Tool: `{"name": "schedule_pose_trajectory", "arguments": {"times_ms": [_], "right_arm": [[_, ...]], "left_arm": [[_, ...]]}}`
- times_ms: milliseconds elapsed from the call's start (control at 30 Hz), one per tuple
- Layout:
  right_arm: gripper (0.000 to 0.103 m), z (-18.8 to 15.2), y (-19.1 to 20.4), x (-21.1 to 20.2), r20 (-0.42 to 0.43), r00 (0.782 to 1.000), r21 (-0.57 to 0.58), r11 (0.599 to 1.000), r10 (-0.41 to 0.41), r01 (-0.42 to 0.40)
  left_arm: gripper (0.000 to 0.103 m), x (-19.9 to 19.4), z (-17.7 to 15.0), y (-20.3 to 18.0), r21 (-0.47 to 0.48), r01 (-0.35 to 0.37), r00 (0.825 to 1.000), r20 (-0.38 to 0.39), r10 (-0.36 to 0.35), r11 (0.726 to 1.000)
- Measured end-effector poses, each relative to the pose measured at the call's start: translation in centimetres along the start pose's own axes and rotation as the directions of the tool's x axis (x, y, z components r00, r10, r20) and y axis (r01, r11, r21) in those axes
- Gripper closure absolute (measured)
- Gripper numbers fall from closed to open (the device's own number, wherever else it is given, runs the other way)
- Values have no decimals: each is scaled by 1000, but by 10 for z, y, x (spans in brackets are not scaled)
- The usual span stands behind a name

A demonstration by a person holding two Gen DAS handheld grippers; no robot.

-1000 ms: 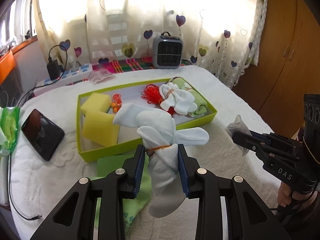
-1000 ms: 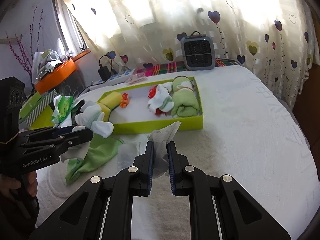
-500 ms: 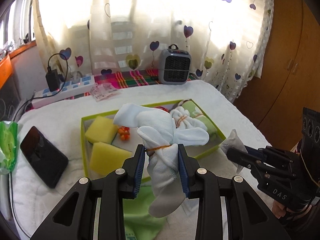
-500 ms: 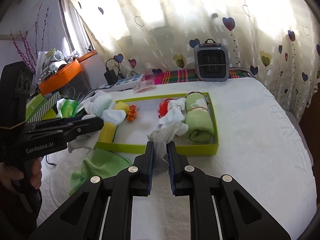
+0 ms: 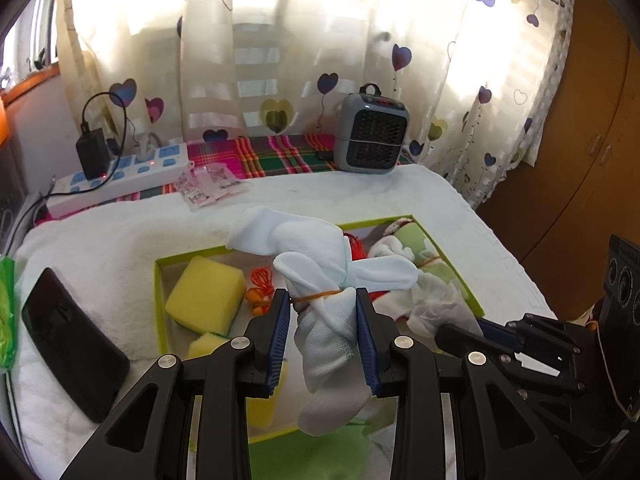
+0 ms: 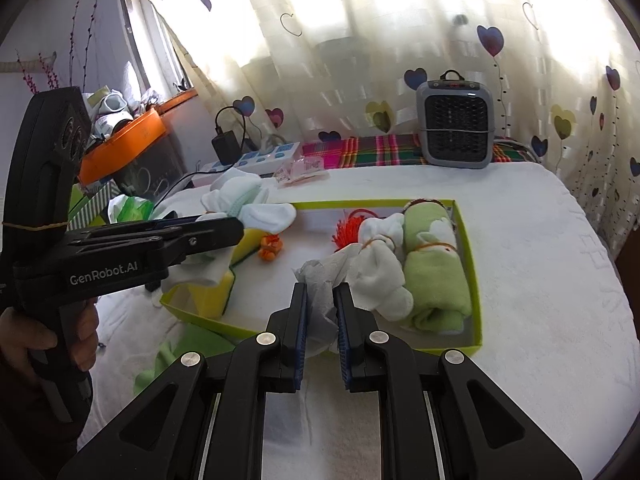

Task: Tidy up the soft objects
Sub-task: 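Carry the sock bundle into the green box with left gripper while right gripper carries the tissue packet over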

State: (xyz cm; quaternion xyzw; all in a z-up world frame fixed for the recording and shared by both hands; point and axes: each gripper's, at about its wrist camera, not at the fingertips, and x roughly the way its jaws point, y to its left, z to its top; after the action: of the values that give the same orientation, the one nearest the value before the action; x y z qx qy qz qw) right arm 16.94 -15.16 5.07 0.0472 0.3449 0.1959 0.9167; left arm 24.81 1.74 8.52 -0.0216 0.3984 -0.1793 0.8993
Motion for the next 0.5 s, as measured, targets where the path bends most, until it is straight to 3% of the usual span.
{"name": "schedule_pose_trajectory", "arguments": {"times_ms": [500], "right_arm": [[89,13,-1,27,-26,1000,10,1000,9,-9]], "left_arm": [[73,23,25,12,-2,1,1000,-16,-1,1000]]}}
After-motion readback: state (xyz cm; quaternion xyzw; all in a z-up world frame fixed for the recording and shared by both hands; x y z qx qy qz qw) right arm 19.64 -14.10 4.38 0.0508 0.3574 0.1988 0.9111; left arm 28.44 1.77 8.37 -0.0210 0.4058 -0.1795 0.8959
